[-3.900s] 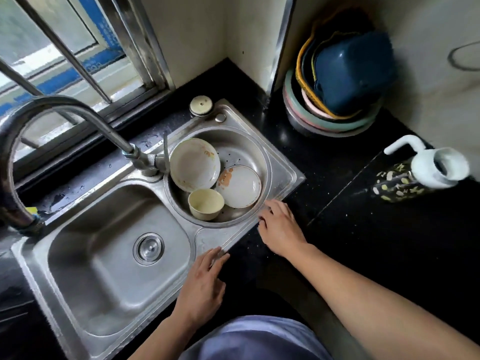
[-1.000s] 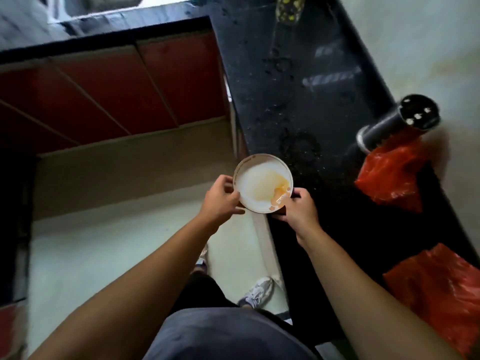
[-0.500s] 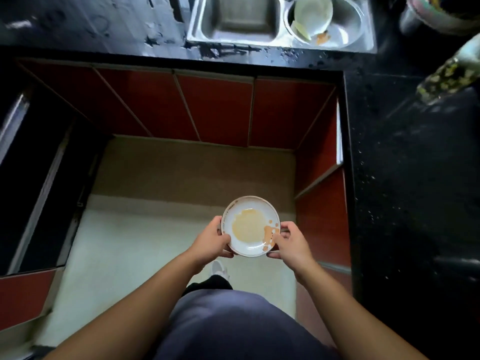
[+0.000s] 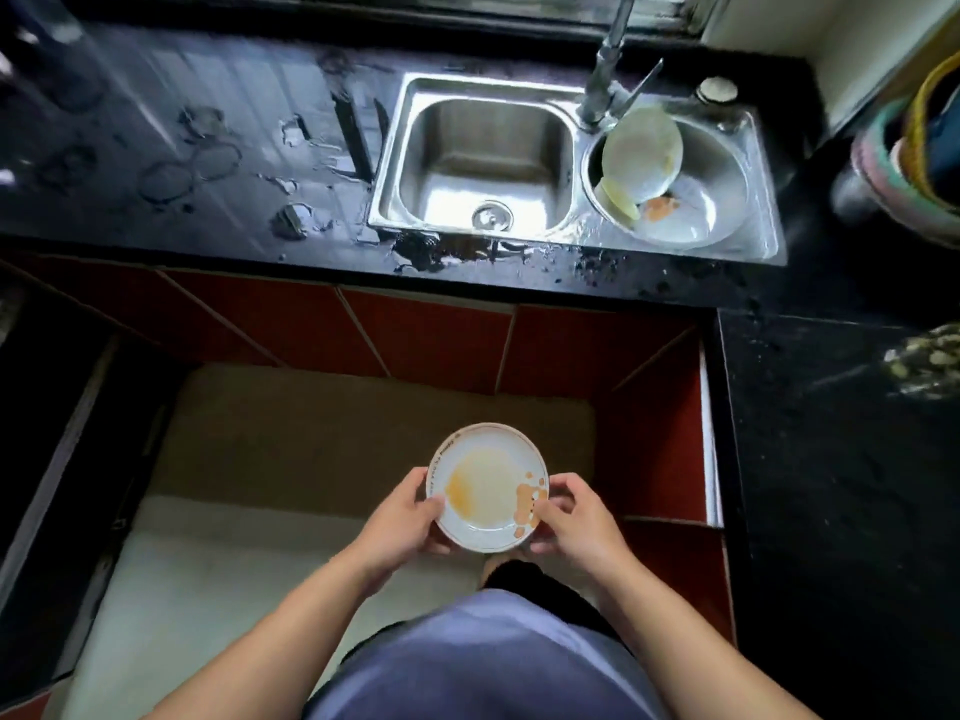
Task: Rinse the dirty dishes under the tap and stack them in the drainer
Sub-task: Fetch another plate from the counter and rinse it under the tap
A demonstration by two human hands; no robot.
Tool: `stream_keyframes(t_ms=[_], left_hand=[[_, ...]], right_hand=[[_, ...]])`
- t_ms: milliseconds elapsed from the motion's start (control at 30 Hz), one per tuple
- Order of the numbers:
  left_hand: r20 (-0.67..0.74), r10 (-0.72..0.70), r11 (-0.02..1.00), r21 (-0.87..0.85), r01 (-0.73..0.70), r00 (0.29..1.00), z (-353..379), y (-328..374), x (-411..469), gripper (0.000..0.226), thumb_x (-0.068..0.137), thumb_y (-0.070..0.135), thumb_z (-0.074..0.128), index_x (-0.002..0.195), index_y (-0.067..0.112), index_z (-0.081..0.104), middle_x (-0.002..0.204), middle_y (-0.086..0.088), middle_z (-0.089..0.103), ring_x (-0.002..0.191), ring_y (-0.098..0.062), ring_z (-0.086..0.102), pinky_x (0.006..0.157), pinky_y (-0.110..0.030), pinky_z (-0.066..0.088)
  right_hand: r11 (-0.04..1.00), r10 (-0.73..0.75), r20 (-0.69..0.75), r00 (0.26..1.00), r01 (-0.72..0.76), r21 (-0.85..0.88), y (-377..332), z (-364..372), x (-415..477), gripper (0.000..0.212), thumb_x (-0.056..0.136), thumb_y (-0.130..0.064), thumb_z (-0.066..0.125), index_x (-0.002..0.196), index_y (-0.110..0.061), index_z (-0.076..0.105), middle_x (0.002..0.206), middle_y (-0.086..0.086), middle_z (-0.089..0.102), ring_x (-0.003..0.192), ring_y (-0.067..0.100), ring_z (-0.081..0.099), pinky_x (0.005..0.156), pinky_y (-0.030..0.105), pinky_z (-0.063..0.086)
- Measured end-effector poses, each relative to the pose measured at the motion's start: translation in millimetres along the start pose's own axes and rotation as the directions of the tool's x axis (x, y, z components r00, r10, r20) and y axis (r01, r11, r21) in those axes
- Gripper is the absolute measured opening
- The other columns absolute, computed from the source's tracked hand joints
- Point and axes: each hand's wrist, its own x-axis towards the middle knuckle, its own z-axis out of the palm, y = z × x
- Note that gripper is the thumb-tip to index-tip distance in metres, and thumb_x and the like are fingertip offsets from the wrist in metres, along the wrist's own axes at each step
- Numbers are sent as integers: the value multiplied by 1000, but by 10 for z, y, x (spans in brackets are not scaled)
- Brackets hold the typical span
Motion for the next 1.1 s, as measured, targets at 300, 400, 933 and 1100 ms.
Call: stream_keyframes(t_ms=[300,400,933,1100], left_hand=[[-135,32,999,3,-32,990,-132,1701,1185,18,108,30,50,106,38,66,103,3,80,91,-19,78,69,-43,67],[-128,98,995,3,-98,987,-237,2216,1632,24,109,24,49,104,41,65,99,9,80,88,-15,77,65,-27,64],[-71,132,989,79,-126,989,-832,4247,3563,45,108,25,47,95,67,58,96,0,82,79,-15,79,73,-30,59],[-162,88,995,-34,-94,983,-735,4353,3693,19,97,35,50,110,40,62,104,2,79,92,-32,78,91,-62,59]], right_hand=[[992,-109,22,994,110,-62,-1780,-425,1303,10,92,-29,69,102,-30,66,85,3,72,63,18,69,57,36,61],[991,-131,36,991,132,-28,-2370,-558,1705,13,96,-24,64,109,-24,68,88,9,75,61,21,67,61,41,61],[974,44,-515,856,78,214,-5095,-1773,4108,40,93,-42,48,117,-11,53,118,18,64,84,35,76,62,53,64],[999,-5,-450,893,-16,-42,-5605,-2109,4626,41,97,-40,45,83,-3,54,99,26,68,69,40,75,56,51,63]])
